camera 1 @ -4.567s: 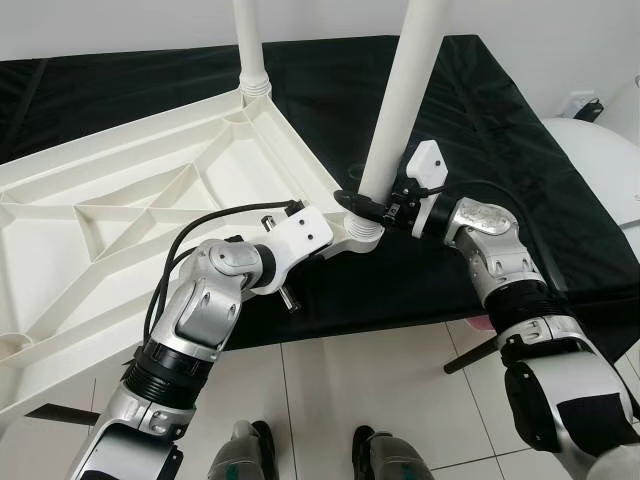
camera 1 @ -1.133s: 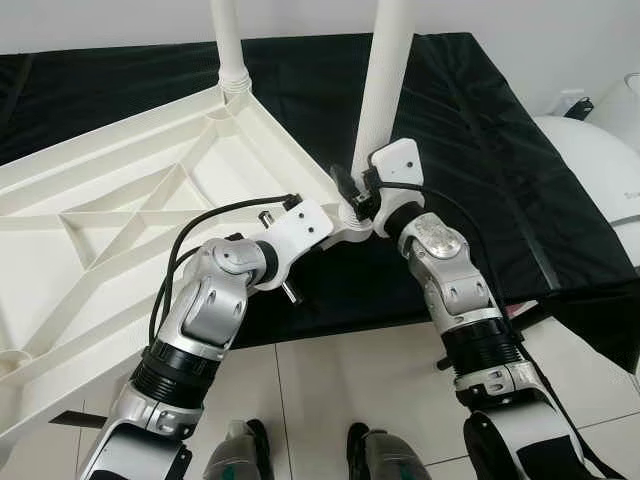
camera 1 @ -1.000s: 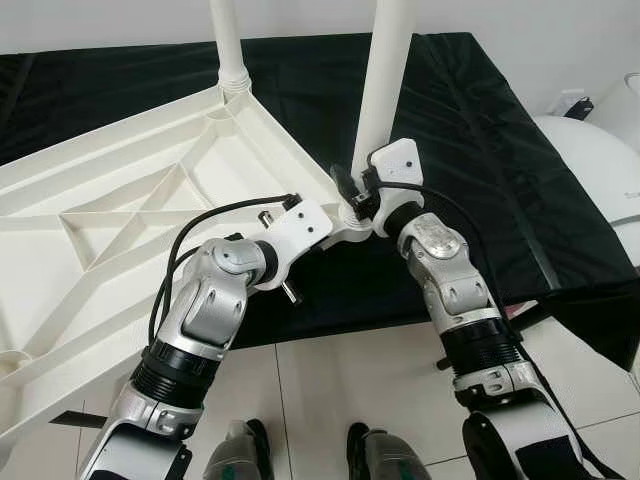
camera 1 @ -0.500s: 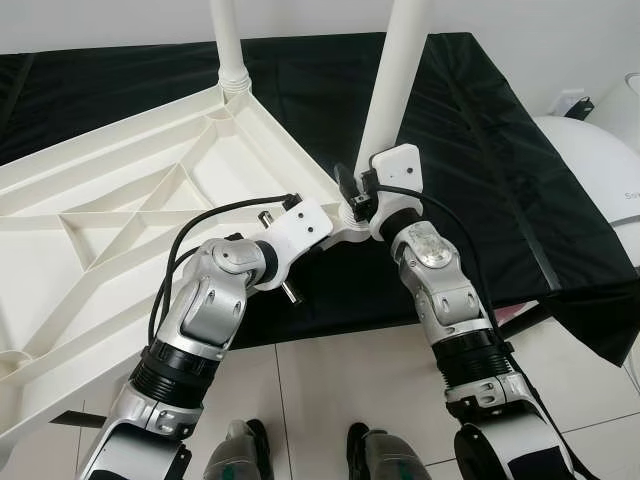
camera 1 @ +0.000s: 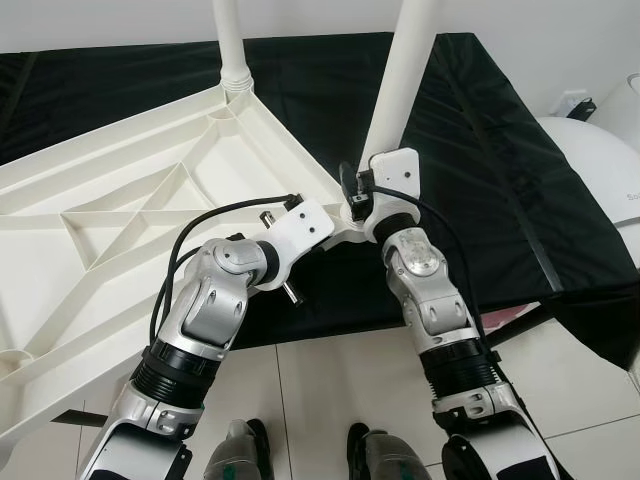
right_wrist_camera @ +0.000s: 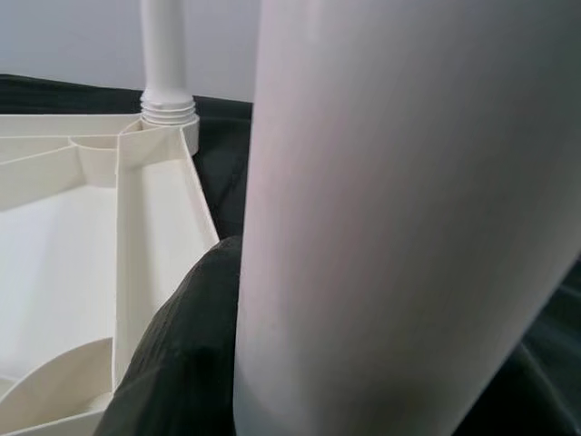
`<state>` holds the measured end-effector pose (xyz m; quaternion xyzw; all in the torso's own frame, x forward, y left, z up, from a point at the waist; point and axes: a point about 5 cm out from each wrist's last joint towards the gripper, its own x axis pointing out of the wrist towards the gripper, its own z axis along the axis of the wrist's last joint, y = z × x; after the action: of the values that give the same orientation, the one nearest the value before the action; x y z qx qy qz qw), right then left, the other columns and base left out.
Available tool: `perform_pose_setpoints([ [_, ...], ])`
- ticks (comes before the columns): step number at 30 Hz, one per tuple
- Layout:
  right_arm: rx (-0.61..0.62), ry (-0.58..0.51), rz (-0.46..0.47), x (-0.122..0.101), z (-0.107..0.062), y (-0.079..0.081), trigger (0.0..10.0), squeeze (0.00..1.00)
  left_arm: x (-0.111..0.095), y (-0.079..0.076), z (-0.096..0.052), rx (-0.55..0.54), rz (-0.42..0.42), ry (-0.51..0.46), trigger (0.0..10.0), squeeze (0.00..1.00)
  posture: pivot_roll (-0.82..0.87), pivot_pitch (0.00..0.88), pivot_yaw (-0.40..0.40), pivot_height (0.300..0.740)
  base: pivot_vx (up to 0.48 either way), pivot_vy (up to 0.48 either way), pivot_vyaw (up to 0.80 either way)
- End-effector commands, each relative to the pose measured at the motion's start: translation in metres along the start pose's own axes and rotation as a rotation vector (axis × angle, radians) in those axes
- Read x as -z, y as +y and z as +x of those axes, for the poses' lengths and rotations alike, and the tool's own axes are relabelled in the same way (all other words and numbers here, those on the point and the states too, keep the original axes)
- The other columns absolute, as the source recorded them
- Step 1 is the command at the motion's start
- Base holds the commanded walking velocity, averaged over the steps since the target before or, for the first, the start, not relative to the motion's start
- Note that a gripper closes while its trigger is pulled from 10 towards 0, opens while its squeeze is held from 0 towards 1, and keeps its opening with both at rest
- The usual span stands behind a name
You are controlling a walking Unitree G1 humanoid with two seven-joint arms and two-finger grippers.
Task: Building children table
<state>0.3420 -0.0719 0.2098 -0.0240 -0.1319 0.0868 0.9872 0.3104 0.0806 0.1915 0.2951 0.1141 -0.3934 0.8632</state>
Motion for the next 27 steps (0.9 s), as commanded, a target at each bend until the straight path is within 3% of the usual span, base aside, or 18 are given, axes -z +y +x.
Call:
perform_pose_setpoints([
  [1,0.065,0.106,-0.01,0.0231,-0.0076,-0.0085,10.0,0.0,-0.0089,-0.0018,0.0,-0.071,0.034,-0.03,10.0,0.0,-0.12,0.194,-0.042,0.74,0.0,0.0,0.0],
  [27,0.312,0.127,0.04,0.0275,-0.0157,-0.0041,10.0,0.0,-0.0097,0.0006,-0.0025,-0.073,0.041,-0.026,10.0,0.0,-0.11,0.201,-0.029,0.74,0.0,0.0,0.0],
])
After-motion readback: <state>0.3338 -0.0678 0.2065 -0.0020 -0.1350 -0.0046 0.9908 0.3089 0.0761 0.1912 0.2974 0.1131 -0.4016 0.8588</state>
